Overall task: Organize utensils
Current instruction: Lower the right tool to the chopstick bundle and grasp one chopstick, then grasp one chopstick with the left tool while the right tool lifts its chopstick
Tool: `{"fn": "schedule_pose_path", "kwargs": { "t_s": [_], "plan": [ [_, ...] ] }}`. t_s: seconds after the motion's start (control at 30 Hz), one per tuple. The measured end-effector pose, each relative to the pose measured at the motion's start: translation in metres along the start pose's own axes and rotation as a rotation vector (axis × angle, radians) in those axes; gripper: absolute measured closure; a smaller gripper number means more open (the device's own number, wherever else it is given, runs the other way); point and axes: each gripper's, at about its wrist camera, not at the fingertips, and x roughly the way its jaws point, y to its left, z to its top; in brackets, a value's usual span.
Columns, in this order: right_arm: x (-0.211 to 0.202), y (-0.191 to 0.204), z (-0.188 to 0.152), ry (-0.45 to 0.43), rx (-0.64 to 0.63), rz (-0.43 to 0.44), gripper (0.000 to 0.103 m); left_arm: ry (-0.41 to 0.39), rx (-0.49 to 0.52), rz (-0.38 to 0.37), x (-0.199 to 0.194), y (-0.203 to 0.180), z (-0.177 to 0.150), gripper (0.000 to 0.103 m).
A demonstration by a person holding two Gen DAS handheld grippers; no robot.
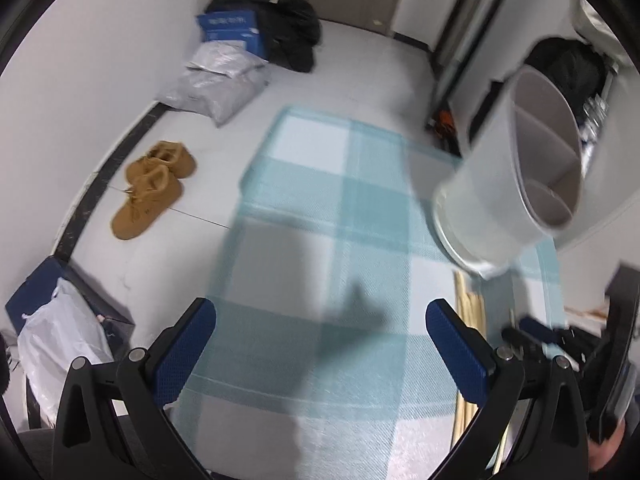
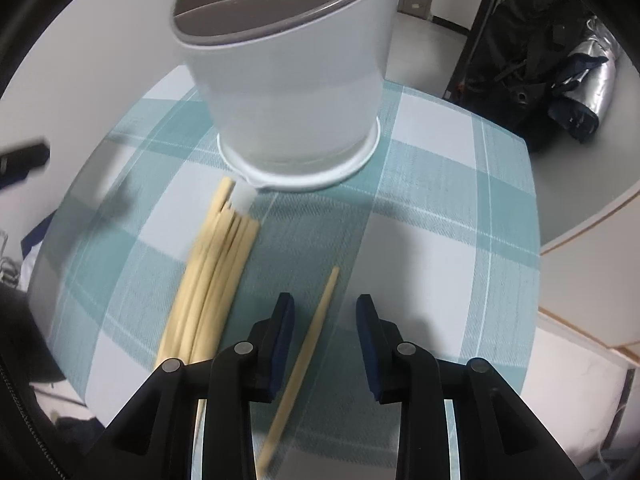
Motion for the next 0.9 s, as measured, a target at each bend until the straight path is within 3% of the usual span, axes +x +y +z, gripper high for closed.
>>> {"fn": "schedule_pose_path", "kwargs": {
  "t_s": [0.07, 0.1, 0.33, 0.53, 0.9],
  "plan": [
    [0.001, 0.0, 0.0, -0.023, 0.013, 0.002, 0.097, 0.025, 0.024, -0.027, 0.003, -0.009, -0.005, 0.001],
    [0.001, -0.005, 0.0, -0.031, 0.04, 0.021, 0.098, 0.032, 0.038, -0.032, 0.004, -0.013, -0.008, 0.001],
    [-0.017, -0.046, 0.003, -0.15, 0.276, 0.17, 0.1, 0.117, 0.204, 0.005, 0.021, -0.052, -0.025, 0.001],
    [-0.047, -0.079, -0.008, -0.273, 0.417, 0.266, 0.1, 0.165, 0.265, 0.043, 0.029, -0.061, -0.036, 0.001],
    [-0.073, -0.105, -0.019, -0.376, 0.53, 0.317, 0.1, 0.194, 0.206, 0.054, 0.035, -0.055, -0.032, 0.001]
  ]
}}
